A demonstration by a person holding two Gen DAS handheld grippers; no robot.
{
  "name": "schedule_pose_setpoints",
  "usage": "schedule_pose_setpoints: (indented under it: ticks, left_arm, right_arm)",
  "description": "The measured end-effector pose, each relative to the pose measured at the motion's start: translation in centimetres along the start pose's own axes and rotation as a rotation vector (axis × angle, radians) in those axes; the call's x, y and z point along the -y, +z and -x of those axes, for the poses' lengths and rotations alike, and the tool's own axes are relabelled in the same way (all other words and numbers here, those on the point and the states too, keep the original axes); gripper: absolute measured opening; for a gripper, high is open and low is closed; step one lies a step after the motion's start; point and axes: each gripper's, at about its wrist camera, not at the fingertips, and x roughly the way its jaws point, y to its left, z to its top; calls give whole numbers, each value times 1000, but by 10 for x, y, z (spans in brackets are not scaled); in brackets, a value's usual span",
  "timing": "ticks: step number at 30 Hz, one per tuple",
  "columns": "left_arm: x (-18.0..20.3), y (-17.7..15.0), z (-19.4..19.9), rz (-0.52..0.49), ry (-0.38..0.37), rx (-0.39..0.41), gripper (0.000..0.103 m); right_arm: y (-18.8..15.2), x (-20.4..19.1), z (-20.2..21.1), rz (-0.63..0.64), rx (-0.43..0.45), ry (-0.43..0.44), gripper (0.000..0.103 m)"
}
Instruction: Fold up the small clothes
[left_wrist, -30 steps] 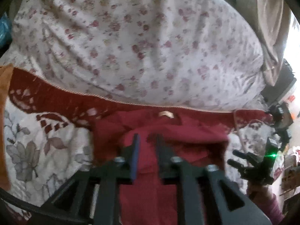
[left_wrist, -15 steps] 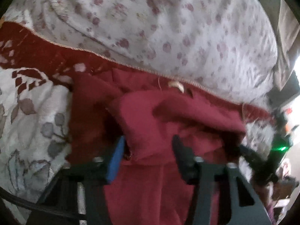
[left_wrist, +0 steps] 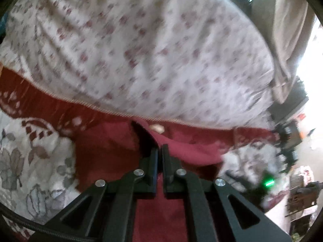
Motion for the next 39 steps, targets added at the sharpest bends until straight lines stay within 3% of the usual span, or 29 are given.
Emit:
schedule_pose_setpoints:
  ticks: [4, 9, 14, 16, 18, 19, 20, 22, 25, 27, 30, 33, 35, 37, 39]
  left_arm:
    - [30, 27, 31, -11, -74, 63, 3]
    - [63, 56, 62, -15, -130, 120, 1]
    - [88, 72, 78, -79, -106, 164, 1]
    - [84, 68, 74, -91, -98, 138, 1]
    - [74, 56, 62, -105, -44, 108, 6]
    - [67, 49, 52, -109, -11, 86, 22]
    - [58, 41, 40, -106, 19, 54, 48]
    - [34, 19, 15, -77, 86, 5, 67]
    - [2, -8, -27, -68, 189, -74, 67]
    - [-28, -25, -60, -7, 246, -132, 67]
    - [-62, -38, -94, 110, 224, -190, 66]
    - [-65, -43, -113, 99, 268, -204, 63]
    - [-64, -47, -125, 94, 302, -237, 47]
    - [-66, -49, -131, 118, 279, -257, 37]
    - [-64, -50, -133, 115, 285, -249, 13]
  right_arm:
    - [-2, -11, -12, 34, -16, -22, 47]
    - [0, -9, -19, -19, 4, -48, 47]
    - [10, -19, -13, -27, 41, -47, 55]
    - [14, -24, -13, -23, 34, -40, 55]
    - [14, -28, -12, -12, 24, -18, 55]
    - [13, -31, -12, 0, 13, -4, 56]
    - [13, -33, -12, 8, 3, 5, 58]
    - [10, -36, -13, 19, -15, 21, 61]
    - [4, -38, -12, 35, -35, 42, 62]
    - [1, -38, -12, 43, -49, 44, 63]
    - [-3, -32, -8, 30, -63, 51, 65]
    - [-5, -24, -2, 4, -62, 58, 68]
    - [-6, -18, 2, -18, -59, 64, 71]
    - [-7, -11, 4, -41, -53, 71, 72]
    - [-8, -6, 3, -66, -49, 75, 72]
